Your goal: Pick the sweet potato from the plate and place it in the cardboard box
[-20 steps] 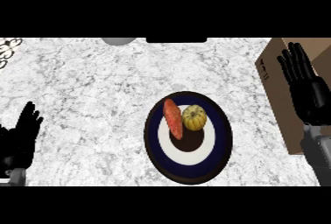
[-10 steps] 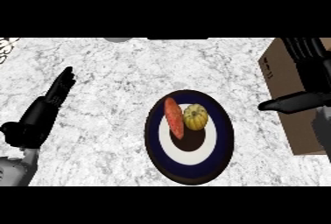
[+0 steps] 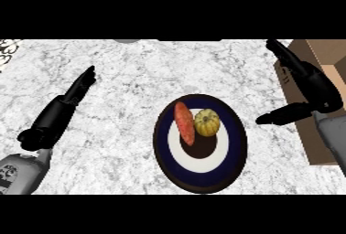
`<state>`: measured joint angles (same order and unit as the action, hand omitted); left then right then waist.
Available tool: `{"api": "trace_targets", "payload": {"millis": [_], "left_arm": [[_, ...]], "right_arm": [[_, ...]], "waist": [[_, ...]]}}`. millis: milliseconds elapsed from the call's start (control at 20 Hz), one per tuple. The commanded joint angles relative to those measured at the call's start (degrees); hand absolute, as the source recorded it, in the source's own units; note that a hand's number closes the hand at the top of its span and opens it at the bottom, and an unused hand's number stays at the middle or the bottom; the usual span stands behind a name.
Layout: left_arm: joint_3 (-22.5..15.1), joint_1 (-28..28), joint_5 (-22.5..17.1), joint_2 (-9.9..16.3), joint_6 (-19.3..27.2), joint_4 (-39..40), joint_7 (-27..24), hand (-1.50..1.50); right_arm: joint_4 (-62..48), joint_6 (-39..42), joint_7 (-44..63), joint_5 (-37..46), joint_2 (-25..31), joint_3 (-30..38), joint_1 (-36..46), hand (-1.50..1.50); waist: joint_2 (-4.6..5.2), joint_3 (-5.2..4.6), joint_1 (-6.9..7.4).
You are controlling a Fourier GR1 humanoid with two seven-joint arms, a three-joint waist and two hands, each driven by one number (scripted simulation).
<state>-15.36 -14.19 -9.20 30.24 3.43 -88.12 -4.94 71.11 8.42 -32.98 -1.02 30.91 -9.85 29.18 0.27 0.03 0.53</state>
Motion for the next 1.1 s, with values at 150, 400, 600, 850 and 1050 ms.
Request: {"api": "trace_targets", "payload": {"millis": [150,400,600,850,1050], "left_arm": [[0.48,-1.28,1.28,-1.05,-1.06,2.94,-0.7,0.0],[0.04,1.22,2.65,-2.38,-0.17,2.1,-1.93,0.0],[-0.31,-0.08,3.2,-3.24,-0.74,1.69,0.33,0.0],[2.78,2.86,2.3,-1.81,-2.08,-3.32,1.65,0.0],[4.01,-0.61,3.14,-3.11,-4.22,-0.43,3.3,0.0]], "right_arm": [[4.83,2.96,8.99,12.68,4.63,-8.84,5.88,-1.5],[13.8,8.01,19.45,18.47,5.18,-15.65,6.96,-1.5],[20.17,10.31,30.73,23.01,1.83,-20.16,9.12,-1.5],[27.6,17.51,41.11,23.4,1.93,-19.67,6.5,-1.5],[29.4,21.17,47.03,24.0,-3.01,-20.0,4.5,-1.5]], "waist": [[-0.37,-0.15,-0.61],[-0.65,-0.15,-0.95],[-0.65,-0.11,-1.02],[-0.57,-0.05,-0.53],[-0.37,-0.04,-0.61]]}}
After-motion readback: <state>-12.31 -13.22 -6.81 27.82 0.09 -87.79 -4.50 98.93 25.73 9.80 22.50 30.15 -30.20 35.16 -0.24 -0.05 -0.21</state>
